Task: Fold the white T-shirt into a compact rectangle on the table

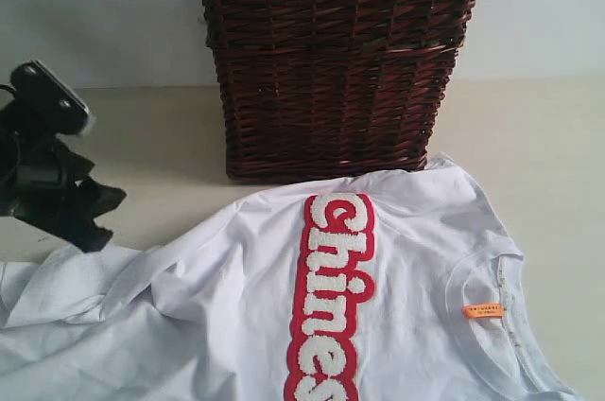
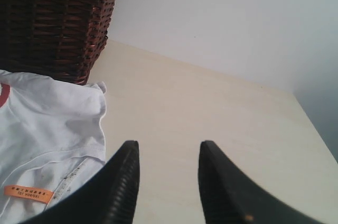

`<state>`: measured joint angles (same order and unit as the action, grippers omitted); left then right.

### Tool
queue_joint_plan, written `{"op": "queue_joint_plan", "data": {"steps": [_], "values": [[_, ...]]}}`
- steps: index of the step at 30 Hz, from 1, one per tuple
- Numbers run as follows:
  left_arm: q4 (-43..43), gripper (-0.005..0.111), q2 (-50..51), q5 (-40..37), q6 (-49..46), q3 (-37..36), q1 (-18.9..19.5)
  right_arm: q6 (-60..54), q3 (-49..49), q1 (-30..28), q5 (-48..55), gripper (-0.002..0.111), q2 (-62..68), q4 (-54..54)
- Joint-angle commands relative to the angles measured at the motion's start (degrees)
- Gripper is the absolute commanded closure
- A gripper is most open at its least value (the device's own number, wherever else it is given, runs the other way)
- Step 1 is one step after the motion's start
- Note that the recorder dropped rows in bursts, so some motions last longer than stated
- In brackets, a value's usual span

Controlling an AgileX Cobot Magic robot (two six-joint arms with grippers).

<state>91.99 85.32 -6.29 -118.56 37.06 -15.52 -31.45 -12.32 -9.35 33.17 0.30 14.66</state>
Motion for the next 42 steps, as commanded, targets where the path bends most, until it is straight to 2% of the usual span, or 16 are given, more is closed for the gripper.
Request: {"op": "queue_joint_plan", "data": {"steps": [1,4,5,6,7,9,12,21,26,42], "values": [[7.8,0.055,4.1,-9.6,3.0,2.7,9.4,0.1,0.1,0.0,-1.1,0.072,-0.3,0.2],[5.3,0.055,7.3,-14.5,14.3,5.3,16.0,0.1,0.1,0.0,-1.1,0.072,-0.3,0.2],[-3.3,0.055,9.6,-21.2,24.5,6.8,20.0,0.1,0.1,0.0,-1.1,0.072,-0.3,0.3],[-8.1,0.056,10.7,-24.9,29.0,7.4,21.3,0.1,0.1,0.0,-1.1,0.072,-0.3,0.3],[-19.3,0.056,13.1,-33.5,39.4,8.7,22.9,0.1,0.1,0.0,-1.1,0.072,-0.3,0.3],[-28.7,0.056,15.3,-36.6,48.8,9.2,23.0,0.1,0.1,0.0,-1.1,0.072,-0.3,0.3],[-33.0,0.056,16.0,-38.4,50.4,9.2,23.0,0.1,0.1,0.0,-1.1,0.072,-0.3,0.3],[-38.2,0.056,16.0,-29.3,52.1,9.1,23.7,0.1,0.1,0.0,-1.1,0.072,-0.3,0.3],[-37.3,0.056,16.0,-26.6,52.4,9.1,24.3,0.1,0.1,0.0,-1.1,0.072,-0.3,0.3],[-33.1,0.056,19.3,-28.3,49.9,9.0,24.3,0.1,0.1,0.0,-1.1,0.072,-0.3,0.3]]}}
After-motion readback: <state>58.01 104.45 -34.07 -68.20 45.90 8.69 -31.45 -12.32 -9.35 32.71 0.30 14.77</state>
